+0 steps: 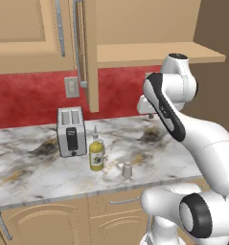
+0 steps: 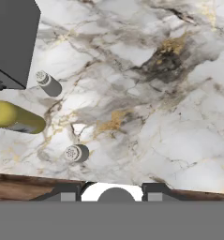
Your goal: There are various items on the counter. Only move the condiments/shakers into the cabinet.
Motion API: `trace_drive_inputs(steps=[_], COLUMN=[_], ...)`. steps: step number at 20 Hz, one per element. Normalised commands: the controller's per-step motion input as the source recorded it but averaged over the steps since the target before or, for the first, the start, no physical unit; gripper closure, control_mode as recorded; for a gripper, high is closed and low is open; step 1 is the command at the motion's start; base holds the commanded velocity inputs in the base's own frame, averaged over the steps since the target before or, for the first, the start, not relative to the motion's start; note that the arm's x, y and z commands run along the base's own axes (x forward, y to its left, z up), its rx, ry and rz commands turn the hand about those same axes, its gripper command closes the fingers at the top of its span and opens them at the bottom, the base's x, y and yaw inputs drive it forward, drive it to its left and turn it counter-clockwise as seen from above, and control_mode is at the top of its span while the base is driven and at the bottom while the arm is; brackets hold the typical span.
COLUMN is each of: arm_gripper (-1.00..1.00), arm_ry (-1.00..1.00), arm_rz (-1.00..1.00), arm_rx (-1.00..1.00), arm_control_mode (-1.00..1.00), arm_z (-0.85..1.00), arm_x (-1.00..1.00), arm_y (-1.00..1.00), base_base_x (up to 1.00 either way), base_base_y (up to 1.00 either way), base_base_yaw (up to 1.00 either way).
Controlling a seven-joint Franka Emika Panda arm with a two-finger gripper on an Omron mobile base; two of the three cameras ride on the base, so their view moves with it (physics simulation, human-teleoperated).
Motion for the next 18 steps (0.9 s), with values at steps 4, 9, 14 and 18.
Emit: trace_drive_inputs(steps=[4,9,14,18], arm_gripper=[-1.00,-1.00,-1.00,-1.00], arm_ry=[0.01,0.01,0.00,0.00], arm_rz=[0.00,0.01,0.00,0.00], arm_rx=[-0.02,-0.03,0.00,0.03], arm_control_mode=[-1.00,-1.00,-1.00,-1.00], arm_z=[-0.10,-0.69,-1.00,-0.99], arm_x=[-0.05,-0.54,-0.18,0.18], arm_y=[0.00,0.32,0.70,0.51], base_base_x=[0.00,0.00,0.00,0.00], base_base_y=[0.00,0.00,0.00,0.00], base_base_yaw=[0.00,0.00,0.00,0.00])
